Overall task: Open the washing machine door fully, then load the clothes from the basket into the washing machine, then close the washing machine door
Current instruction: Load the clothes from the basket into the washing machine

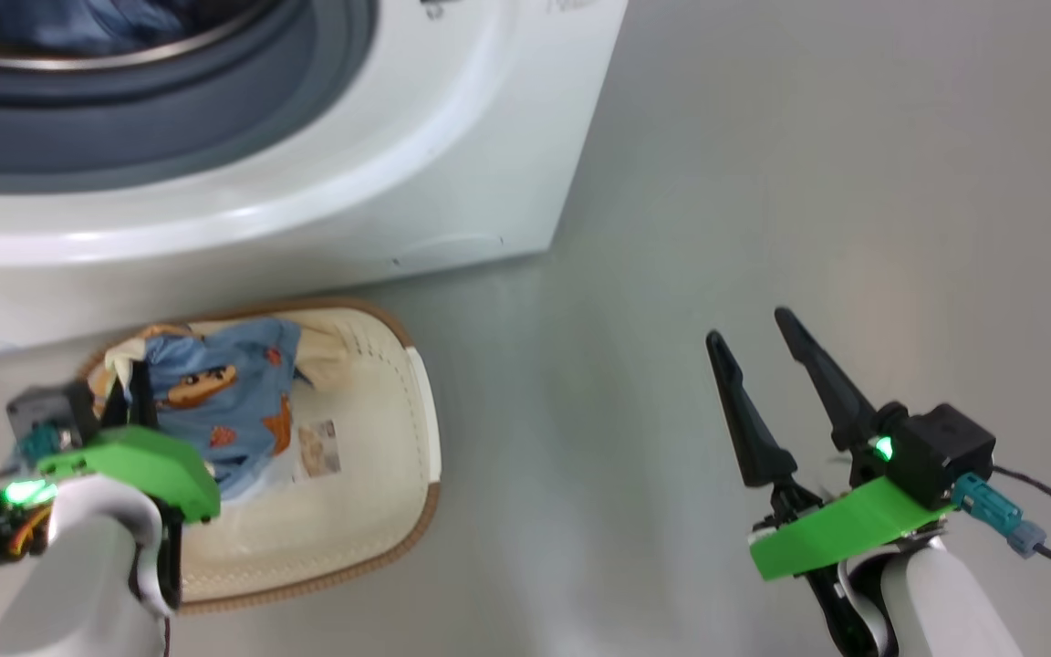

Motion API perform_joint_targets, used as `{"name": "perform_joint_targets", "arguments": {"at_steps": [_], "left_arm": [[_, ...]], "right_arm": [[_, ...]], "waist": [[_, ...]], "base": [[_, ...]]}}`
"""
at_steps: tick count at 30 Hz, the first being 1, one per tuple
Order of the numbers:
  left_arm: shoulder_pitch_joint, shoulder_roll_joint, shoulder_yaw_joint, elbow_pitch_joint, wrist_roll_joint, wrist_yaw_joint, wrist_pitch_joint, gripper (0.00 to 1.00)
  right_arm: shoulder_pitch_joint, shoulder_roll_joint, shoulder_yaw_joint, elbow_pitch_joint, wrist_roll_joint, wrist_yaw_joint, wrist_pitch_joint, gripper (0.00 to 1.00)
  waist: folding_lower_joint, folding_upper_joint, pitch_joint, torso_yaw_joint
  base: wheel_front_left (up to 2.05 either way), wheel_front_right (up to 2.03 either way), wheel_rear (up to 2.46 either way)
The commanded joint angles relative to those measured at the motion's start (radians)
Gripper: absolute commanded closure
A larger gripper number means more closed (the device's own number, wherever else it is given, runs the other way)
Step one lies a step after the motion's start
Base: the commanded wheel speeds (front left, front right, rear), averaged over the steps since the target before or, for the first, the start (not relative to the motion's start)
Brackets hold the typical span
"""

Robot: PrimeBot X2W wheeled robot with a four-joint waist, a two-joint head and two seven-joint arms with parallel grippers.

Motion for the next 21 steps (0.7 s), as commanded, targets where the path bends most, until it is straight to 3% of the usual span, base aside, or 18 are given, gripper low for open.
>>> {"name": "perform_joint_targets", "arguments": {"at_steps": [1, 12, 21], "left_arm": [[0.024, 0.045, 0.039, -0.037, 0.012, 0.014, -0.012, 1.0], [0.286, 0.054, 0.156, -0.453, 0.117, 0.078, -0.012, 1.0], [0.441, 0.068, 0.174, -0.694, 0.155, 0.127, -0.01, 1.0]], "right_arm": [[0.026, 0.004, 0.019, -0.024, -0.008, 0.002, 0.003, 0.0], [0.109, 0.004, 0.001, -0.025, -0.01, 0.002, 0.039, 0.0], [0.17, 0.004, -0.008, -0.049, -0.01, 0.002, 0.066, 0.0]], "waist": [[0.0, 0.0, -0.072, 0.025], [0.0, 0.0, -0.222, 0.047], [0.0, 0.0, -0.311, 0.075]], "base": [[0.0, 0.0, 0.0], [0.0, 0.0, 0.0], [0.0, 0.0, 0.0]]}}
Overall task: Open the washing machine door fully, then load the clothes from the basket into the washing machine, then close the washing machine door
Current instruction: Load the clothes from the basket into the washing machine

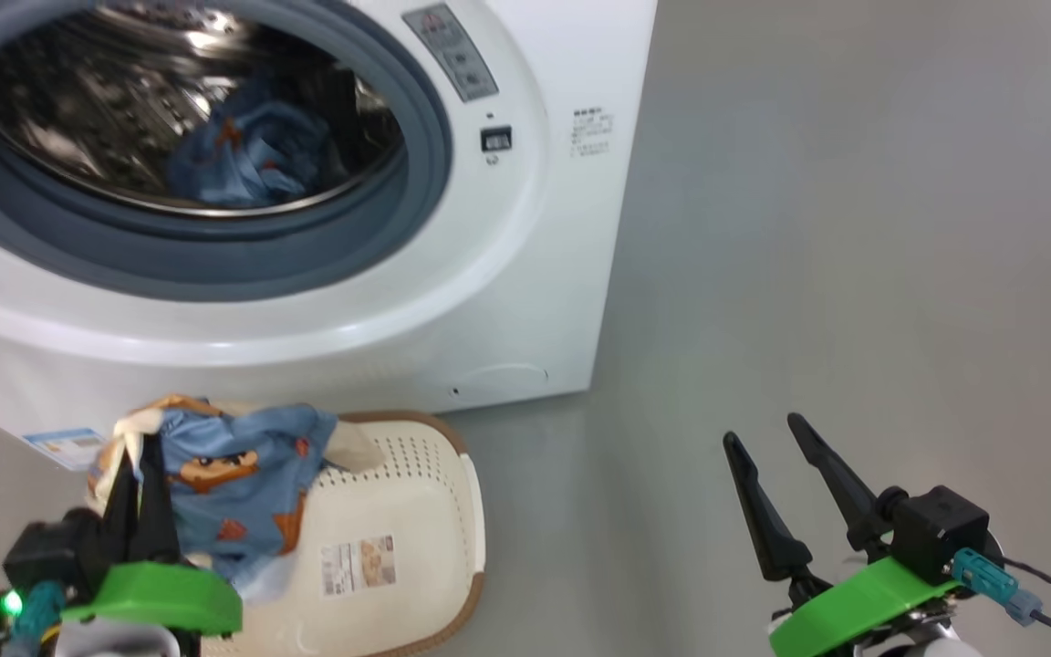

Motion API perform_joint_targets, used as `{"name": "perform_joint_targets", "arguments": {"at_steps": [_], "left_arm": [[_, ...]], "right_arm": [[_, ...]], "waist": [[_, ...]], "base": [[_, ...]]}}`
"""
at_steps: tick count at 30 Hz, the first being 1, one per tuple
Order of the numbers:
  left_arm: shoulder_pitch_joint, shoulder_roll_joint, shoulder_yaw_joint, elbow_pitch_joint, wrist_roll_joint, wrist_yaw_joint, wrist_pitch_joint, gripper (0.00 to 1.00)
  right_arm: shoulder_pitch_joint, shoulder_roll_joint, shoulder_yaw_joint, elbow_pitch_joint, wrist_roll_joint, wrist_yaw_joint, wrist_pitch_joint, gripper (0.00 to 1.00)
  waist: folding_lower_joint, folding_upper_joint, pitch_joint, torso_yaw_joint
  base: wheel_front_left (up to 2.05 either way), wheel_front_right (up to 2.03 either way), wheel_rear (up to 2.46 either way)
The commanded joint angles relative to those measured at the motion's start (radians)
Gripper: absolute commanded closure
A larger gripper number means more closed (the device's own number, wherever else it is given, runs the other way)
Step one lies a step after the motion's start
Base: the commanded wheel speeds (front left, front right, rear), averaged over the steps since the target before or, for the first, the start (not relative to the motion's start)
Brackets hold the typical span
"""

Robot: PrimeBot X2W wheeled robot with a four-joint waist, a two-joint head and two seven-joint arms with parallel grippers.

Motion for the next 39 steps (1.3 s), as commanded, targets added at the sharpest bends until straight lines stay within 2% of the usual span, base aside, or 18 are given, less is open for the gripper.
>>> {"name": "perform_joint_targets", "arguments": {"at_steps": [1, 10, 17, 23, 39], "left_arm": [[-0.004, 0.037, 0.037, -0.043, 0.017, 0.013, -0.006, 1.0], [0.127, 0.08, 0.027, -0.227, 0.043, 0.068, 0.055, 1.0], [0.211, 0.093, 0.017, -0.317, 0.052, 0.104, 0.092, 1.0], [0.253, 0.092, 0.011, -0.35, 0.047, 0.122, 0.111, 1.0], [0.275, 0.091, 0.006, -0.35, 0.034, 0.134, 0.121, 1.0]], "right_arm": [[0.006, 0.002, 0.021, -0.034, -0.01, 0.002, 0.001, 0.0], [0.061, 0.002, 0.016, -0.071, -0.009, 0.002, 0.023, 0.0], [0.102, 0.002, 0.007, -0.091, -0.005, 0.002, 0.035, 0.0], [0.124, 0.002, 0.009, -0.108, -0.007, 0.002, 0.046, 0.0], [0.137, 0.002, 0.0, -0.125, -0.032, 0.002, 0.059, 0.0]], "waist": [[0.0, 0.0, -0.041, 0.024], [0.0, 0.0, -0.11, 0.039], [0.0, 0.0, -0.155, 0.045], [0.0, 0.0, -0.179, 0.042], [0.0, 0.0, -0.193, 0.019]], "base": [[0.0, 0.0, 0.0], [0.0, 0.0, 0.0], [0.0, 0.0, 0.0], [0.0, 0.0, 0.0], [0.0, 0.0, 0.0]]}}
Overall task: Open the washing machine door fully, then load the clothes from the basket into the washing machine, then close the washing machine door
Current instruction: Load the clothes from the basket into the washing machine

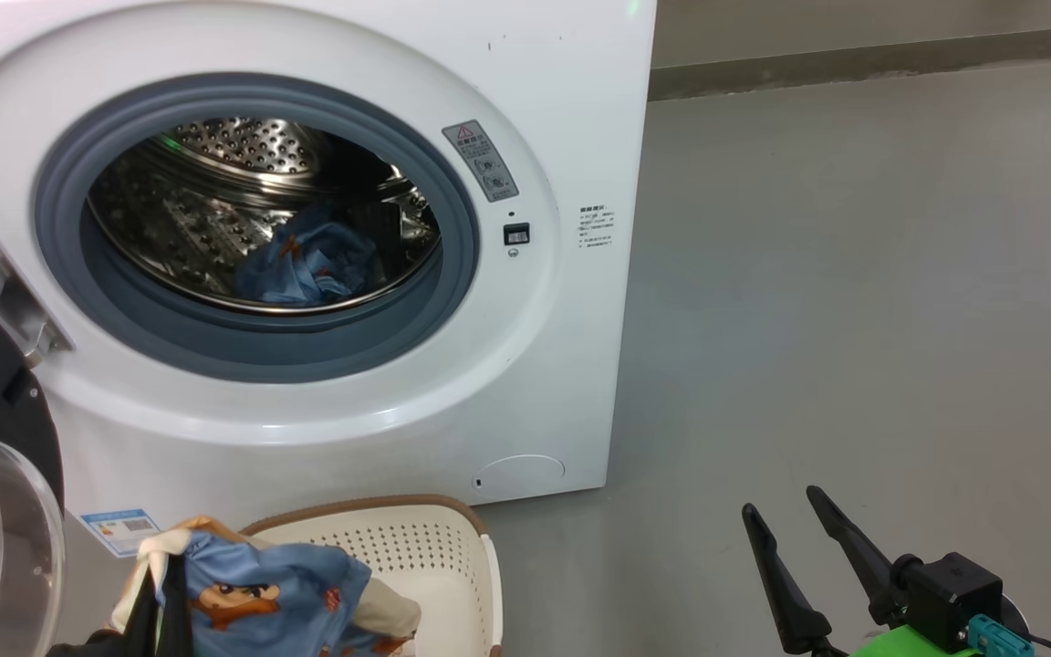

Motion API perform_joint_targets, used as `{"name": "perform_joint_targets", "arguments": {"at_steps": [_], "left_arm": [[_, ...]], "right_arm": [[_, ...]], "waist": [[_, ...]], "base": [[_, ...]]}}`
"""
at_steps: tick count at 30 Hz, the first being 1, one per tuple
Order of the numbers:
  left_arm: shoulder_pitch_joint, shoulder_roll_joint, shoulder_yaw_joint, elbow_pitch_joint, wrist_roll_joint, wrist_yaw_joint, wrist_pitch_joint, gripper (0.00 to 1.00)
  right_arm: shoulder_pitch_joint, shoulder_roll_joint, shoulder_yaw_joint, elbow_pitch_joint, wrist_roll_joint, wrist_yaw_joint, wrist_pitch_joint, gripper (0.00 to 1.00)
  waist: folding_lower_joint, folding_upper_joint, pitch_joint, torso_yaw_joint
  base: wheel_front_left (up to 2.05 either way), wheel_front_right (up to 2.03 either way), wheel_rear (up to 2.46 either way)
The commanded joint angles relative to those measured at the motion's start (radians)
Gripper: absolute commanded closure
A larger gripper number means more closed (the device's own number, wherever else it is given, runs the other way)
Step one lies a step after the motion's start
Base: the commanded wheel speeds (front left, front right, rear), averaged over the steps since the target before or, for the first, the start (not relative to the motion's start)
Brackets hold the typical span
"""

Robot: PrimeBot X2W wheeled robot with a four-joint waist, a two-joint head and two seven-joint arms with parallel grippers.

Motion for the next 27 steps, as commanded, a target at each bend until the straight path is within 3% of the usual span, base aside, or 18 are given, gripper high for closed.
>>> {"name": "perform_joint_targets", "arguments": {"at_steps": [1, 16, 27], "left_arm": [[-0.034, 0.021, 0.036, -0.025, -0.005, 0.013, -0.004, 1.0], [-0.068, 0.025, 0.042, 0.016, -0.032, -0.001, 0.002, 1.0], [-0.259, 0.018, 0.041, 0.15, -0.054, -0.076, -0.028, 1.0]], "right_arm": [[-0.022, -0.001, 0.025, -0.03, -0.007, 0.002, 0.004, 0.0], [-0.043, -0.001, 0.035, -0.027, -0.028, 0.002, -0.003, 0.0], [-0.134, -0.001, 0.057, -0.051, -0.049, 0.002, -0.018, 0.0]], "waist": [[0.0, 0.0, 0.0, -0.002], [0.0, 0.0, 0.041, -0.013], [0.0, 0.0, 0.211, -0.029]], "base": [[0.0, 0.0, 0.0], [0.0, 0.0, 0.0], [0.0, 0.0, 0.0]]}}
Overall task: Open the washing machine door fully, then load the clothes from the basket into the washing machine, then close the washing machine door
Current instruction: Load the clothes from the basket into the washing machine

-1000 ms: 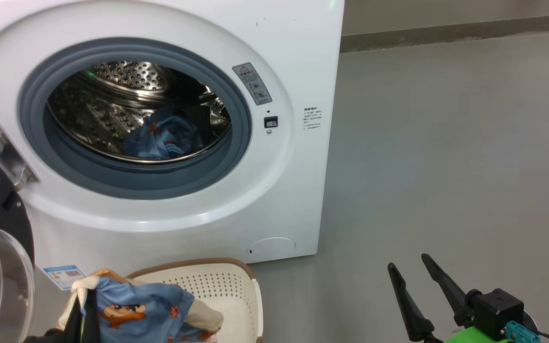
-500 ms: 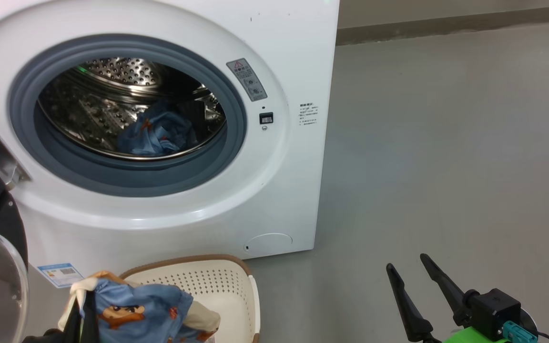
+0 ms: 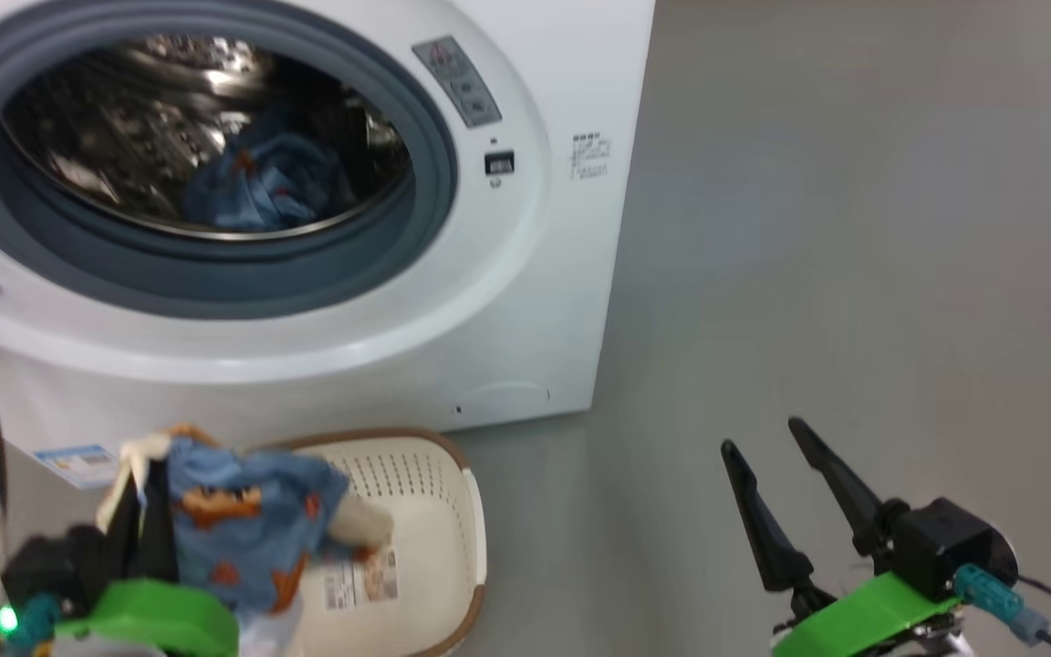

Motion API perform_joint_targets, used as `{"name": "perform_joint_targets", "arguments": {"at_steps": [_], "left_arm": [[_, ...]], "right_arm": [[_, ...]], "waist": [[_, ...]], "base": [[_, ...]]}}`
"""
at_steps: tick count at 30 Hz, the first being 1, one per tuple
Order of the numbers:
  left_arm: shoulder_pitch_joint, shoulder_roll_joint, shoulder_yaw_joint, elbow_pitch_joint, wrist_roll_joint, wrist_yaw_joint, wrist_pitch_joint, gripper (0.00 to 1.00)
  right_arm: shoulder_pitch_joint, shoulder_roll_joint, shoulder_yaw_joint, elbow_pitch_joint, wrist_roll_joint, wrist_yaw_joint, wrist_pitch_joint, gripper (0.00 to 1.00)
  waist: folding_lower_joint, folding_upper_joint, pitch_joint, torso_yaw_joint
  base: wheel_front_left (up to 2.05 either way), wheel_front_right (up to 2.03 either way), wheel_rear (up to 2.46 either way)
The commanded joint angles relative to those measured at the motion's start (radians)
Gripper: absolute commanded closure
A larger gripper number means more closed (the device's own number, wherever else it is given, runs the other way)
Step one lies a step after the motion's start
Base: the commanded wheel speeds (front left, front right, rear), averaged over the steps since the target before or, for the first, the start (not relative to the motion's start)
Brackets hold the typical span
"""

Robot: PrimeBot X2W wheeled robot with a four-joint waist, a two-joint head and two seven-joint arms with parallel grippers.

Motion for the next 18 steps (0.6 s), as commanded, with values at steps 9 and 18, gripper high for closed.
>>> {"name": "perform_joint_targets", "arguments": {"at_steps": [9, 18], "left_arm": [[-0.308, 0.045, 0.074, 0.098, -0.042, -0.085, -0.002, 1.0], [-0.568, 0.118, 0.108, 0.181, -0.08, -0.147, 0.106, 1.0]], "right_arm": [[-0.14, -0.001, 0.04, -0.041, -0.019, 0.002, -0.045, 0.0], [-0.235, -0.001, 0.068, -0.001, 0.02, 0.002, -0.113, 0.0]], "waist": [[0.0, 0.0, 0.249, -0.048], [0.0, 0.0, 0.393, -0.122]], "base": [[0.0, 0.0, 0.0], [0.0, 0.0, 0.0]]}}
